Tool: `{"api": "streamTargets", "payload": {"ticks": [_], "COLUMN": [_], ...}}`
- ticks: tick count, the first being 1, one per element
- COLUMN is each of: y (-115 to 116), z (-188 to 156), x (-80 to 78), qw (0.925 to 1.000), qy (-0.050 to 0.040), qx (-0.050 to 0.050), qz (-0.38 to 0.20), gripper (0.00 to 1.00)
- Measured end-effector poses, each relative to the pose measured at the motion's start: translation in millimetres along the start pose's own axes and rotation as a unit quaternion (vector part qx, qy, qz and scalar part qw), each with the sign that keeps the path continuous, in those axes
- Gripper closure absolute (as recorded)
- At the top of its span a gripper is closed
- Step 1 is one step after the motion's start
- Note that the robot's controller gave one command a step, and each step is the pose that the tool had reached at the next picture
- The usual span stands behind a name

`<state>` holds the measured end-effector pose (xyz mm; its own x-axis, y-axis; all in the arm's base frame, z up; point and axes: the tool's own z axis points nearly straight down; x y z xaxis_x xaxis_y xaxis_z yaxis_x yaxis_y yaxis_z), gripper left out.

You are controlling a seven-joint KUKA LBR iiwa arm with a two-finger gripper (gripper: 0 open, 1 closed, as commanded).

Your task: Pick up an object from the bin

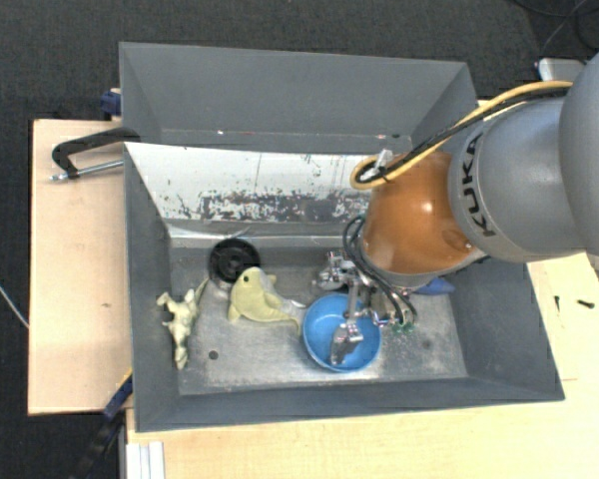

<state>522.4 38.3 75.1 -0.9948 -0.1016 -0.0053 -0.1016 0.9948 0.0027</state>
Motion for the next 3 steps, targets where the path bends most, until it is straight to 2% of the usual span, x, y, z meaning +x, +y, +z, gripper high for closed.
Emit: {"api": "streamTargets", "payload": {"ticks": [1,2,3], "y": [1,0,0], "z": [-1,-2,-19], "x": [-1.0,-2.2,-3.9], "qw": [1.0,1.0,1.0], "qy": [0.0,-0.0011,-0.0007], "qx": [0.0,0.001,0.001], "qz": [0.0,0.001,0.001], "gripper": [0.0,1.0,1.0]}}
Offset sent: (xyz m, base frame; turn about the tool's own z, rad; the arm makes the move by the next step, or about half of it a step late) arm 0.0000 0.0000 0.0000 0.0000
